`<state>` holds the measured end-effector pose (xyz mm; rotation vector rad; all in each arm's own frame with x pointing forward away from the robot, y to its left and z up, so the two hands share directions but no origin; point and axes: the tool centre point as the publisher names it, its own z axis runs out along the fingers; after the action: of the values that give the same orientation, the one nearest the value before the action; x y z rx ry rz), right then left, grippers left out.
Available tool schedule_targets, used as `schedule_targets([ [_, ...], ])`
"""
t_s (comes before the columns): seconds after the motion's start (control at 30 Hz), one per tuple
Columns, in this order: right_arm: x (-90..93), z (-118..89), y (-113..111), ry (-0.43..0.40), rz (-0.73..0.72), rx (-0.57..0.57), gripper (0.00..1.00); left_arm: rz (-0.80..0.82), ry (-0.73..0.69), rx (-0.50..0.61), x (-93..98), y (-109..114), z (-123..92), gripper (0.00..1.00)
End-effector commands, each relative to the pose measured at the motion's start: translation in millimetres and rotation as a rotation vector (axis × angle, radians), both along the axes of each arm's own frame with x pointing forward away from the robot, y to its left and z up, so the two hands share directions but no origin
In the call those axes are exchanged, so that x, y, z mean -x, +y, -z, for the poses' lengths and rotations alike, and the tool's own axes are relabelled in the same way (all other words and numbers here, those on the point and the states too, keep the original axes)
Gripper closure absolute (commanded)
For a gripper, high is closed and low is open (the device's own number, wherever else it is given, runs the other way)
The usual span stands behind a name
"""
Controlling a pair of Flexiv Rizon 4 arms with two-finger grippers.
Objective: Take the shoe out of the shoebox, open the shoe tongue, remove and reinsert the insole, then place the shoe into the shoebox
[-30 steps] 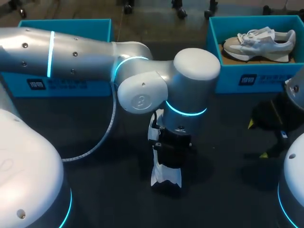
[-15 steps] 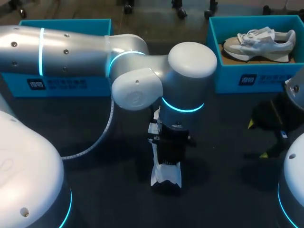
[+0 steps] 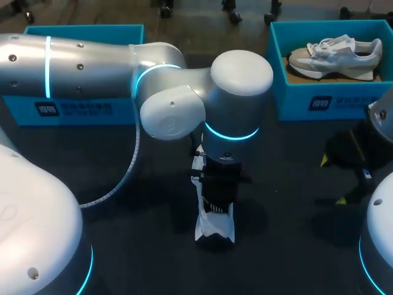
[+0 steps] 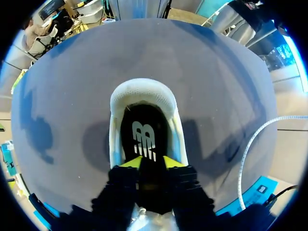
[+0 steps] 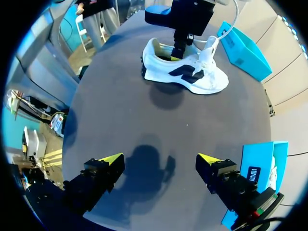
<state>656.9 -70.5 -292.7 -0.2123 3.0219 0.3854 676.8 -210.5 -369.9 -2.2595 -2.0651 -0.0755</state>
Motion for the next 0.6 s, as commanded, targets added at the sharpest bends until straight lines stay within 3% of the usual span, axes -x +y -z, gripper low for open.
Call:
schedule_targets([
  [0.03,1.3,1,0,-0.003,0.0,0.001,0.0,0.006,0.003,-0.008,-4.8,1,0,0.0],
  [0.6,1.3,1,0,-0.003,0.0,0.001,0.0,0.061,0.043,-0.002,-24.8,1,-11,0.0],
])
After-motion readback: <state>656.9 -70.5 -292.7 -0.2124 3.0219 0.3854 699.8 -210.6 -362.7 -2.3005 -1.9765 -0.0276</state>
